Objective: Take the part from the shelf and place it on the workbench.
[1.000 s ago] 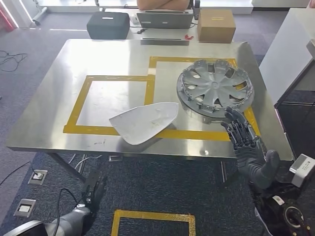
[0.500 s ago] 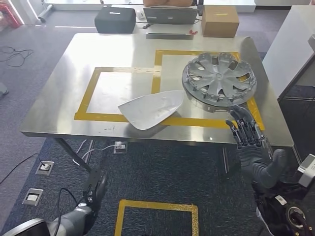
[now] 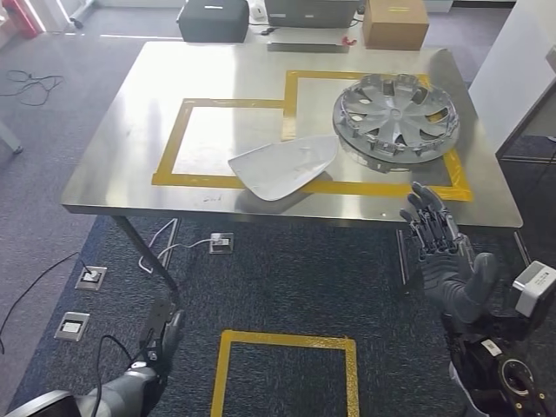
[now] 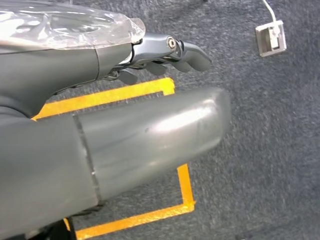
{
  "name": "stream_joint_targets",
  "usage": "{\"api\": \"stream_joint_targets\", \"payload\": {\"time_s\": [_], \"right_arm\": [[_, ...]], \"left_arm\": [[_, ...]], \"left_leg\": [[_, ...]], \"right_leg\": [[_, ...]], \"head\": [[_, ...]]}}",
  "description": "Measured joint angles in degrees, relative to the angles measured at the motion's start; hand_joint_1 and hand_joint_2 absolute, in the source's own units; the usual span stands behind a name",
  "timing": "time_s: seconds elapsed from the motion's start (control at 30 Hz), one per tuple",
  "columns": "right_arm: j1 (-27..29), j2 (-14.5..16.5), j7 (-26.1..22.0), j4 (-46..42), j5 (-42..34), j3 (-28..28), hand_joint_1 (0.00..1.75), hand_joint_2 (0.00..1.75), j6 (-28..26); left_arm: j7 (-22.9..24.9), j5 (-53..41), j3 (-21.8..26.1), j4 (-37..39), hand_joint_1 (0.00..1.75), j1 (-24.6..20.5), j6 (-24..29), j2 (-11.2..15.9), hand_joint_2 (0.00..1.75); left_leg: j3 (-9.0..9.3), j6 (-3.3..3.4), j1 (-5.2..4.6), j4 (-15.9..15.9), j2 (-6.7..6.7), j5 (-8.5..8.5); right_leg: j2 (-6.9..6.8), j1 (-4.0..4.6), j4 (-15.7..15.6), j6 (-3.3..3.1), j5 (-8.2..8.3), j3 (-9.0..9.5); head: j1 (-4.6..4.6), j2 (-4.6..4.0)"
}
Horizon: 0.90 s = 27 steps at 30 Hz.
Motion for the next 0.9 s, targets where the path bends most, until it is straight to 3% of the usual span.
{"api": "stream_joint_targets", "payload": {"time_s": [0.03, 0.07, 0.1, 0.17, 0.2, 0.23, 0.27, 0.3, 0.37, 0.4, 0.47, 0.53, 0.57, 0.6, 0.67, 0.7, 0.73, 0.77, 0.8, 0.83, 0.87, 0.9], "right_arm": [[0.2, 0.0, -0.1, 0.2, -0.2, 0.0, 0.00, 0.00, 0.2], [0.4, 0.0, -0.2, 0.4, -0.3, 0.0, 0.00, 0.00, 0.4], [0.5, 0.0, -0.2, 0.6, -0.4, 0.0, 0.00, 0.00, 0.5], [0.6, 0.0, -0.3, 0.9, -0.5, -0.1, 0.00, 0.00, 0.7], [0.6, 0.0, -0.3, 1.0, -0.5, -0.1, 0.00, 0.00, 0.7], [0.7, 0.0, -0.3, 1.2, -0.5, -0.1, 0.00, 0.00, 0.7], [0.7, 0.0, -0.3, 1.4, -0.5, -0.1, 0.00, 0.00, 0.7], [0.7, 0.0, -0.3, 1.5, -0.5, -0.1, 0.00, 0.00, 0.7], [0.7, 0.0, -0.3, 1.6, -0.5, -0.2, 0.00, 0.00, 0.7], [0.7, 0.0, -0.3, 1.6, -0.5, -0.3, 0.00, 0.00, 0.8], [0.7, 0.0, -0.3, 1.7, -0.5, -0.4, 0.00, 0.00, 0.8], [0.9, 0.0, -0.3, 1.7, -0.3, -0.5, 0.00, 0.00, 0.8], [0.9, 0.0, -0.3, 1.7, -0.2, -0.5, 0.00, 0.00, 0.8], [0.9, 0.0, -0.2, 1.7, 0.0, -0.5, 0.00, 0.00, 0.8], [0.9, 0.2, 0.0, 1.8, 0.2, -0.6, 0.00, 0.00, 0.8], [0.9, 0.3, 0.0, 1.8, 0.3, -0.6, 0.00, 0.00, 0.8], [0.9, 0.4, 0.0, 1.9, 0.3, -0.6, 0.00, 0.00, 0.8], [0.9, 0.4, 0.0, 1.9, 0.3, -0.6, 0.00, 0.00, 0.8], [0.9, 0.4, 0.1, 1.9, 0.4, -0.6, 0.00, 0.00, 0.8], [0.9, 0.5, 0.1, 2.0, 0.4, -0.6, 0.00, 0.00, 0.8], [0.9, 0.5, 0.1, 2.0, 0.4, -0.7, 0.00, 0.00, 0.8], [0.9, 0.5, 0.1, 1.9, 0.4, -0.7, 0.00, 0.00, 0.8]], "left_arm": [[0.0, 0.0, 0.1, 0.0, 0.00, 0.2, 0.0, 0.0, 0.00], [0.0, 0.0, 0.1, 0.0, 0.00, 0.3, 0.0, 0.0, 0.00], [-0.1, 0.0, 0.1, 0.0, 0.00, 0.4, 0.0, 0.1, 0.00], [-0.1, 0.1, 0.3, 0.0, 0.00, 0.4, 0.0, 0.1, 0.00], [-0.1, 0.1, 0.4, 0.0, 0.00, 0.5, 0.0, 0.1, 0.00], [-0.1, 0.1, 0.5, 0.0, 0.00, 0.6, 0.0, 0.2, 0.00], [-0.1, 0.1, 0.6, 0.0, 0.00, 0.6, 0.0, 0.2, 0.00], [-0.1, 0.1, 0.6, 0.0, 0.00, 0.7, 0.0, 0.2, 0.00], [-0.1, 0.0, 0.7, 0.0, 0.00, 0.7, 0.0, 0.1, 0.00], [-0.1, 0.1, 0.7, 0.0, 0.00, 0.7, 0.0, 0.0, 0.00], [-0.2, 0.1, 0.7, 0.0, 0.00, 0.7, 0.0, 0.0, 0.00], [-0.2, 0.1, 0.7, 0.0, 0.00, 0.8, 0.0, 0.1, 0.00], [-0.3, 0.1, 0.8, 0.0, 0.00, 0.9, 0.0, 0.1, 0.00], [-0.3, 0.1, 0.8, 0.0, 0.00, 0.9, 0.0, 0.1, 0.00], [-0.3, 0.1, 0.9, 0.0, 0.00, 1.0, 0.1, 0.2, 0.00], [-0.4, 0.1, 0.9, 0.0, 0.00, 1.0, 0.2, 0.3, 0.00], [-0.4, 0.1, 0.9, 0.0, 0.00, 1.0, 0.2, 0.3, 0.00], [-0.4, 0.1, 0.9, 0.0, 0.00, 1.0, 0.2, 0.4, 0.00], [-0.4, 0.1, 0.9, 0.0, 0.00, 1.0, 0.2, 0.4, 0.00], [-0.4, 0.1, 0.9, 0.0, 0.00, 1.0, 0.2, 0.4, 0.00], [-0.4, 0.1, 0.9, 0.0, 0.00, 0.9, 0.2, 0.3, 0.00], [-0.4, 0.1, 0.9, 0.0, 0.00, 0.9, 0.2, 0.4, 0.00]], "left_leg": [[-0.51, 0.64, -0.11, 0.0, 0.12, 0.43], [-1.08, 1.35, -0.18, 0.1, 0.26, 0.90], [-1.69, 1.99, -0.27, 0.0, 0.38, 1.42], [-2.95, 2.74, -0.74, 0.1, 0.45, 2.42], [-3.58, 2.90, -1.01, 0.1, 0.45, 2.94], [-4.21, 3.00, -1.27, 0.1, 0.44, 3.41], [-4.80, 3.05, -1.50, 0.2, 0.43, 3.85], [-5.30, 3.06, -1.70, 0.3, 0.40, 4.27], [-6.01, 2.87, -1.92, 0.4, 0.38, 4.98], [-6.25, 2.62, -1.92, 0.4, 0.39, 5.41], [-6.66, 1.93, -1.73, 0.2, 0.48, 6.40], [-7.09, 1.28, -1.64, 0.0, 0.45, 6.70], [-7.68, 0.97, -1.65, 0.9, 0.40, 5.48], [-8.66, 0.66, -1.62, 3.1, 0.33, 3.28], [-11.39, -0.02, -1.26, 10.7, 0.27, -2.40], [-12.48, -0.38, -1.03, 14.6, 0.27, -4.06], [-12.89, -0.71, -0.80, 17.3, 0.28, -4.37], [-12.30, -1.05, -0.52, 18.0, 0.28, -3.33], [-10.67, -1.37, -0.22, 16.5, 0.30, -1.49], [-8.17, -1.74, 0.12, 13.3, 0.32, 0.20], [-5.39, -2.11, 0.29, 9.3, 0.26, 0.90], [-3.30, -1.97, 0.30, 5.9, 0.14, 0.93]], "right_leg": [[0.04, -0.17, 0.4, 0.29, -0.56, -0.49], [0.08, -0.34, 1.8, 0.48, -2.15, -1.22], [0.13, -0.45, 4.5, 0.56, -4.75, -2.22], [0.23, -0.38, 12.8, 0.54, -10.52, -4.39], [0.26, -0.27, 16.4, 0.46, -12.07, -4.96], [0.30, -0.11, 18.4, 0.28, -12.24, -4.75], [0.32, 0.09, 18.2, -0.01, -11.23, -3.54], [0.36, 0.33, 15.7, -0.42, -9.50, -1.30], [0.44, 1.01, 6.9, -1.63, -7.25, 4.50], [0.47, 1.32, 2.9, -2.10, -7.06, 6.85], [0.52, 1.80, -0.8, -2.54, -7.27, 8.74], [0.44, 1.68, -1.7, -2.82, -6.04, 8.29], [0.33, 1.48, -2.1, -3.11, -5.28, 7.90], [0.22, 1.23, -2.5, -3.39, -4.51, 7.34], [0.16, 1.11, -2.4, -3.69, -3.37, 5.76], [0.15, 1.08, -2.1, -3.64, -2.85, 4.84], [0.14, 1.03, -1.8, -3.51, -2.38, 3.93], [0.12, 0.93, -1.4, -3.32, -1.99, 3.00], [0.10, 0.77, -0.9, -3.07, -1.66, 2.10], [0.09, 0.65, -0.3, -2.79, -1.45, 1.28], [0.10, 0.61, 0.4, -2.48, -1.27, 0.47], [0.11, 0.63, 0.9, -2.13, -1.03, -0.18]], "head": [[0.14, 0.00], [0.28, 0.00], [0.42, 0.00], [0.69, 0.00], [0.78, 0.00], [0.83, 0.00], [0.84, 0.00], [0.85, 0.00], [0.79, 0.00], [0.76, 0.00], [0.70, 0.00], [0.78, 0.00], [0.76, 0.00], [0.67, 0.00], [0.40, 0.00], [0.29, 0.00], [0.24, 0.00], [0.21, 0.00], [0.17, 0.00], [0.13, 0.00], [-0.04, 0.00], [-0.20, 0.00]]}}
